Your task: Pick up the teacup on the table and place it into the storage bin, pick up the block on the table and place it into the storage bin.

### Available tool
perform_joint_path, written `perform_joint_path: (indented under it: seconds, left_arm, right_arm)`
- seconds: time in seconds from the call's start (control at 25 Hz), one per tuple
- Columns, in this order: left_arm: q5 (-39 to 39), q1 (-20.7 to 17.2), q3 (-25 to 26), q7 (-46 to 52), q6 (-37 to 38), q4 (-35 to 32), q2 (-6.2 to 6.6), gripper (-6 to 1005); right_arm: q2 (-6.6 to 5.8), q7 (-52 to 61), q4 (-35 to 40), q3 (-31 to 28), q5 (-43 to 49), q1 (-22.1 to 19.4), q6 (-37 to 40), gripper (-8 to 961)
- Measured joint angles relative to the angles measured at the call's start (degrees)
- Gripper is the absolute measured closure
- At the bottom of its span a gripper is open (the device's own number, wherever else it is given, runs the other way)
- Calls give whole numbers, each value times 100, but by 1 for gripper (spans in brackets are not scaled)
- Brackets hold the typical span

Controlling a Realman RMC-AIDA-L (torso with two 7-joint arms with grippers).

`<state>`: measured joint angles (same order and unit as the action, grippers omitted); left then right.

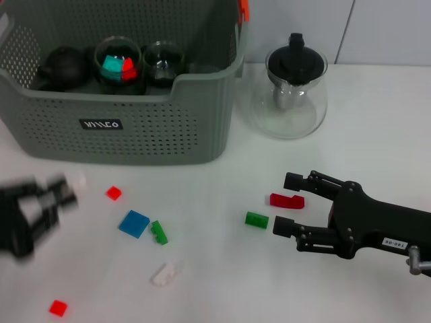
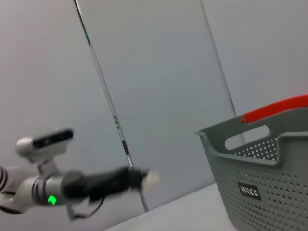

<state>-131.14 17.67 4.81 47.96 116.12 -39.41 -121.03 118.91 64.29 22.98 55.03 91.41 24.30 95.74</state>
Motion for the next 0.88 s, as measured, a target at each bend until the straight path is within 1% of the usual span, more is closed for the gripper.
perform_joint_path:
  seconds: [0.16,0.2,0.28,0.32,0.4,0.52,0.6,0.68,0.72,0.8,0.88]
  left_arm:
    - [1343,416,14,1340,11,21,82,788]
    - [1617,524,4,1652,-1,20,122,786]
    - [2114,798,-23,2235,-75,6,255,782]
    - [2202,914,-27,2415,-144,4,305,779]
    - [2324,1290,-40,2821,-423,-21,447,775]
    - [2376,1784,-179,3274,-1063,-116,556,768]
    - [2383,2057,-454,3507,-1586,-234,602,764]
    - [2385,2253,-911,3712,-2224,-408,616,760]
    - [2374,2334,-1283,3850,-2682,-555,601,757]
    - [2345,2386,-1932,3989,-3306,-776,560,753]
    - [2296,2360,-2870,4085,-4073,-1048,491,749]
  right_arm:
    - [1,0,-2,-1,-1,32,-11,9]
    - [1,-7,-7,-1,-6,39,-12,9]
    - [4,-22,-6,-6,-18,46,-14,9]
    - [6,-24,-3,-7,-19,48,-18,9]
    - [18,-22,16,-9,-24,63,-36,9]
    - [30,-26,24,-10,-31,72,-58,9]
    - [38,-41,24,-14,-35,74,-72,9]
    - [45,-44,28,-18,-36,79,-100,9]
    - [45,-44,32,-18,-38,81,-102,9]
    - [45,-44,35,-20,-40,84,-104,9]
    - [45,-44,38,-32,-44,95,-104,9]
